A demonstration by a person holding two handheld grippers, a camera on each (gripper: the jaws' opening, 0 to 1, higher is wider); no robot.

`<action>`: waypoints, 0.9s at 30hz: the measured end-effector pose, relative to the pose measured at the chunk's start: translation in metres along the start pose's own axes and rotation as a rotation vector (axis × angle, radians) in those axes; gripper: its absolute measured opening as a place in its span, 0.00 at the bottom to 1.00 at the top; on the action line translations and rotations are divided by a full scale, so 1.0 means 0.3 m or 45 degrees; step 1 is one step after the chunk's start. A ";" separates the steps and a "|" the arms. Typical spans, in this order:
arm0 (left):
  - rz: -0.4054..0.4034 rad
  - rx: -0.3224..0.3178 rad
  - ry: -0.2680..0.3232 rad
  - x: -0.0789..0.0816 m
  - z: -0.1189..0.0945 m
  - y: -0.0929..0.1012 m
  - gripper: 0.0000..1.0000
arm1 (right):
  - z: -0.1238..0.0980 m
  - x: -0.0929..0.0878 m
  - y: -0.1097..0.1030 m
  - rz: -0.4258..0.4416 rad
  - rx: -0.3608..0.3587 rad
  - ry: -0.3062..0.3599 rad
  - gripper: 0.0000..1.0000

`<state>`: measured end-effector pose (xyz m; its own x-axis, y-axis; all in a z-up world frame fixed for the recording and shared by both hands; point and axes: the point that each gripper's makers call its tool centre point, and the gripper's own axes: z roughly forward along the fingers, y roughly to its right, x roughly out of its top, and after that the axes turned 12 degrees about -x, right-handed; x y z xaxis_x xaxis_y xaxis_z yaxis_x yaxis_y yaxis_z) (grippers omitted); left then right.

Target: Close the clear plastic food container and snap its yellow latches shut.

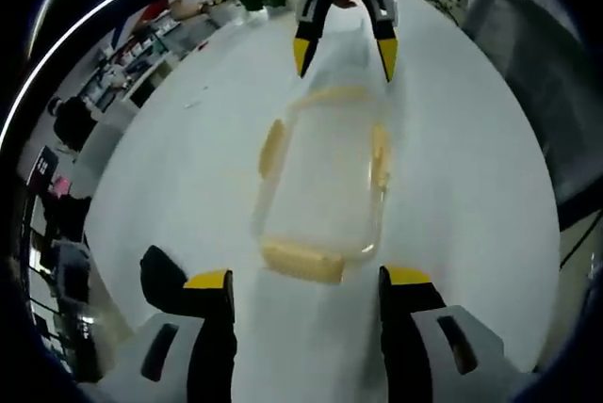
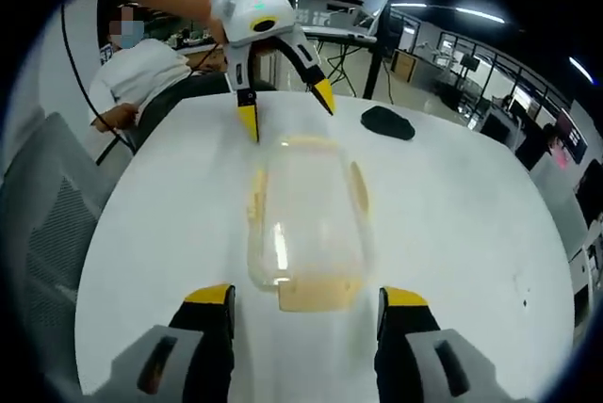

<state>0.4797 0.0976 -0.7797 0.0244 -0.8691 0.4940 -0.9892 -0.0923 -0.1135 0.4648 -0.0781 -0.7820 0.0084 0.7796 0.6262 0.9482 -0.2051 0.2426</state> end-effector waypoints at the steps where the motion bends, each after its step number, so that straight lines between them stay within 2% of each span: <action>1: 0.010 -0.006 -0.007 -0.002 0.003 -0.002 0.60 | 0.002 0.000 0.001 -0.004 0.001 -0.003 0.60; 7: 0.095 -0.024 -0.044 0.003 0.017 -0.023 0.59 | 0.016 0.001 0.003 -0.024 0.015 -0.014 0.59; 13: 0.129 -0.072 -0.060 0.006 0.043 -0.020 0.58 | 0.036 0.009 0.002 -0.053 0.036 -0.033 0.59; 21: 0.128 -0.159 -0.049 0.012 0.057 -0.020 0.57 | 0.054 -0.011 -0.006 -0.088 0.073 -0.065 0.58; 24: 0.126 -0.223 -0.052 0.009 0.065 -0.008 0.54 | 0.061 -0.013 -0.013 -0.093 0.093 -0.073 0.59; 27: 0.140 -0.242 -0.049 0.022 0.064 -0.011 0.56 | 0.064 -0.013 -0.005 -0.104 0.094 -0.075 0.57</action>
<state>0.4858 0.0827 -0.7927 -0.0833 -0.8872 0.4537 -0.9955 0.0943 0.0015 0.4695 -0.0696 -0.7990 -0.0532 0.8260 0.5612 0.9673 -0.0968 0.2343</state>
